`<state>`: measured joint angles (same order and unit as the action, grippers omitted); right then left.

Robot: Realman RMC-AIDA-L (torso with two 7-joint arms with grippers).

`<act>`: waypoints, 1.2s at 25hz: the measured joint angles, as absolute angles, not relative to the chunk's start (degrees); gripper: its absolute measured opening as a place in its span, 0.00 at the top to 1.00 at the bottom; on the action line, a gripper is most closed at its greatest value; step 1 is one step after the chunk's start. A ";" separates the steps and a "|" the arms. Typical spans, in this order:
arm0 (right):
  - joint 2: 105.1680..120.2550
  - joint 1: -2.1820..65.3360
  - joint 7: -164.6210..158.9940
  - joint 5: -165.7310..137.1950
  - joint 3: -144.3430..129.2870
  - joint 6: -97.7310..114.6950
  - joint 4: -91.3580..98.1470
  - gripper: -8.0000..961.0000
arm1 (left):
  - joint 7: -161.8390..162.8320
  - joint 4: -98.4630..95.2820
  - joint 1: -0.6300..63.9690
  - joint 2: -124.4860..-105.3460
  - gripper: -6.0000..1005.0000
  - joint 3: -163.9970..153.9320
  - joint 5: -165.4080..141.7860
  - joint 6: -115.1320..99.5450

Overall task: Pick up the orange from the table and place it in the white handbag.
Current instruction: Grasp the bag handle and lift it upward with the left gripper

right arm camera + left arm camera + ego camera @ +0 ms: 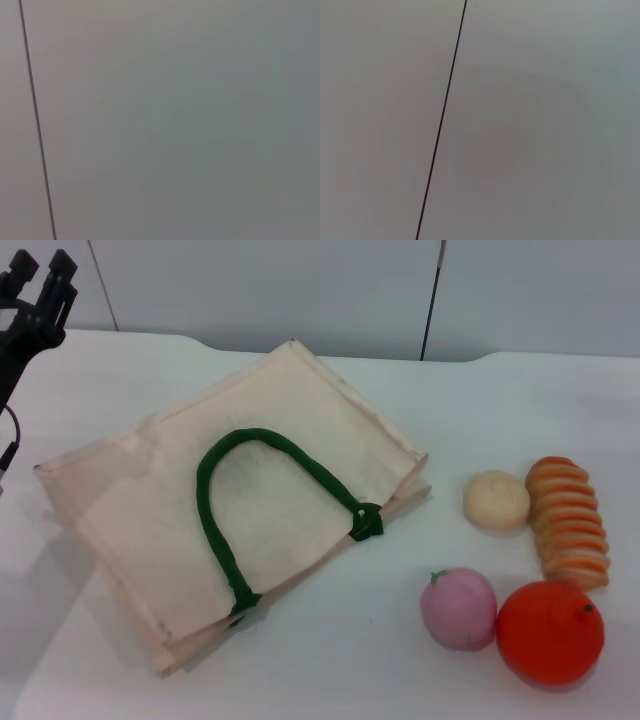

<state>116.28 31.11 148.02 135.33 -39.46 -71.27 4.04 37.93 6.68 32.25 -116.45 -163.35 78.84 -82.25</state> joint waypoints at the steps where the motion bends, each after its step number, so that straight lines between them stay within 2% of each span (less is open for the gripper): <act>1: 116.28 31.11 148.02 135.28 -39.46 -71.11 4.04 0.13 | 37.92 6.68 32.25 -116.45 0.50 -163.33 78.84 -82.24; 17: 116.28 31.07 148.01 135.40 -39.46 -70.92 4.04 0.13 | 40.55 6.68 32.27 -116.38 0.50 -163.74 78.20 -82.23; 30: 116.19 30.76 148.01 135.55 -39.46 -70.47 4.04 0.13 | 66.73 15.23 33.84 -115.86 0.50 -163.92 69.47 -84.16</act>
<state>116.19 30.76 148.01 135.55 -39.46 -70.47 4.04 66.73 15.23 33.84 -115.86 -163.92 69.47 -84.16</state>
